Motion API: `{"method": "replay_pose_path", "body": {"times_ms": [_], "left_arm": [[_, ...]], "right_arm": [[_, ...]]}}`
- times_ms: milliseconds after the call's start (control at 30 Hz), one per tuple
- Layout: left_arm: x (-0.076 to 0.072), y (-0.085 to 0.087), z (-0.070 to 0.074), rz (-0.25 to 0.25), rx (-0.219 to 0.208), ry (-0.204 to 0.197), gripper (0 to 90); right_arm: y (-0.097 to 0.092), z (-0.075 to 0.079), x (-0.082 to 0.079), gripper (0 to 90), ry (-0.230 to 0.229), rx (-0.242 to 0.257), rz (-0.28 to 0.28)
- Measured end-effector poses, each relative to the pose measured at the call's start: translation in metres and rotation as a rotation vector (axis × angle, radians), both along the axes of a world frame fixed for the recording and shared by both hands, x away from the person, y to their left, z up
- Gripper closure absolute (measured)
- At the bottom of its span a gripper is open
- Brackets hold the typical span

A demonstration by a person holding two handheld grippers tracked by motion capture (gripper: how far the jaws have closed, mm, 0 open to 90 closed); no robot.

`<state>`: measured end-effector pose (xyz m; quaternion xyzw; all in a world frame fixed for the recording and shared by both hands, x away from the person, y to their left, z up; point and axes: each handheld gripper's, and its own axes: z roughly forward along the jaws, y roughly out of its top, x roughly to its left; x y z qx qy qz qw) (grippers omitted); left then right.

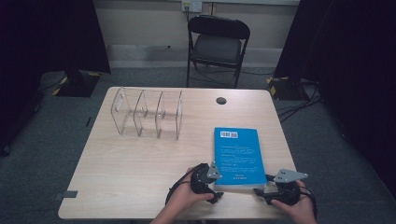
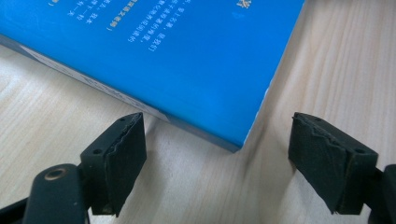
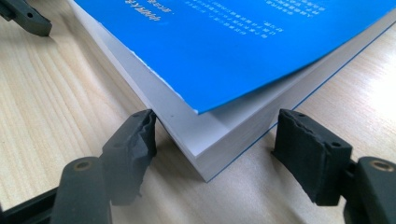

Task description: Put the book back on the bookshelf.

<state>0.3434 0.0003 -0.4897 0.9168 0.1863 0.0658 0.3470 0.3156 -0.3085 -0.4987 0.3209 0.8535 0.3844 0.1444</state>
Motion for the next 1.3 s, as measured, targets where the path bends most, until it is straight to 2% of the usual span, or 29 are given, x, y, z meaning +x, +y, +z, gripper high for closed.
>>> {"method": "replay_pose_path", "body": {"times_ms": [67, 167, 200, 233, 300, 333, 367, 433, 467, 533, 633, 667, 700, 733, 800, 833, 867, 900, 1067, 1167, 1267, 1300], "left_arm": [[0.001, 0.000, 0.001, -0.008, 0.017, 0.005, 19.2], [0.001, -0.001, 0.001, -0.006, 0.008, 0.003, 19.4], [0.001, 0.000, 0.002, -0.013, 0.027, 0.008, 19.4], [0.001, 0.000, 0.002, -0.014, 0.022, 0.008, 19.4], [0.000, -0.001, 0.000, 0.002, -0.015, 0.011, 19.5], [0.001, 0.000, 0.001, -0.013, 0.018, 0.007, 19.5], [0.000, -0.001, 0.001, -0.001, 0.003, 0.016, 19.5], [0.001, 0.000, 0.002, -0.011, 0.018, 0.007, 19.4], [0.000, -0.001, 0.000, 0.001, -0.012, 0.009, 19.5], [-0.001, -0.001, -0.001, 0.004, -0.014, 0.009, 19.4], [-0.001, -0.001, -0.002, 0.013, -0.032, 0.009, 19.2], [-0.001, -0.001, 0.000, 0.004, -0.004, 0.008, 19.2], [0.000, -0.001, -0.001, -0.002, -0.009, 0.000, 19.2], [0.001, 0.000, 0.001, -0.005, 0.007, 0.008, 19.2], [0.002, 0.000, 0.001, 0.009, 0.001, 0.007, 19.6], [0.002, 0.000, 0.002, 0.029, 0.016, 0.014, 19.6], [0.004, 0.002, 0.003, 0.027, 0.027, 0.009, 19.5], [0.004, 0.003, 0.004, 0.041, 0.027, 0.016, 19.6], [0.006, 0.008, 0.016, 0.061, -0.038, 0.022, 19.0], [0.007, 0.005, 0.022, 0.049, -0.051, 0.014, 18.1], [0.007, -0.001, 0.026, 0.033, -0.038, 0.013, 16.5], [0.008, -0.003, 0.028, 0.030, -0.010, 0.015, 16.5]], "right_arm": [[0.001, 0.002, 0.000, 31.3, 0.007, -0.008, 0.003], [0.001, 0.002, 0.000, 32.1, 0.011, -0.006, 0.000], [0.001, 0.002, 0.000, 32.4, 0.013, -0.004, -0.004], [0.001, 0.002, 0.000, 33.0, 0.014, 0.000, -0.003], [0.001, 0.004, 0.000, 34.2, 0.020, 0.004, -0.004], [0.000, 0.004, 0.000, 34.7, 0.020, 0.006, -0.002], [0.001, 0.005, -0.001, 34.9, 0.010, 0.001, 0.001], [0.002, 0.006, -0.001, 35.0, -0.004, -0.011, 0.002], [0.002, 0.007, -0.002, 35.1, -0.005, -0.011, -0.001], [0.002, 0.008, -0.002, 35.5, -0.013, -0.011, 0.000], [0.000, 0.011, -0.003, 37.4, -0.025, 0.023, -0.008], [0.001, 0.013, -0.004, 37.7, -0.034, 0.023, -0.008], [0.002, 0.014, -0.004, 37.8, -0.041, 0.011, -0.012], [0.002, 0.014, -0.004, 37.9, -0.041, 0.009, -0.013], [0.002, 0.015, -0.004, 37.9, -0.036, 0.011, -0.013], [0.002, 0.015, -0.003, 38.0, -0.038, 0.015, -0.013], [0.002, 0.016, -0.003, 38.0, -0.038, 0.020, -0.014], [0.002, 0.017, -0.003, 38.0, -0.035, 0.022, -0.017], [0.003, 0.019, -0.002, 38.2, -0.026, 0.032, -0.025], [0.003, 0.021, -0.001, 38.3, -0.022, 0.041, -0.026], [0.004, 0.023, 0.000, 38.4, -0.020, 0.041, -0.031], [0.004, 0.024, 0.000, 38.4, -0.020, 0.040, -0.029]]}}
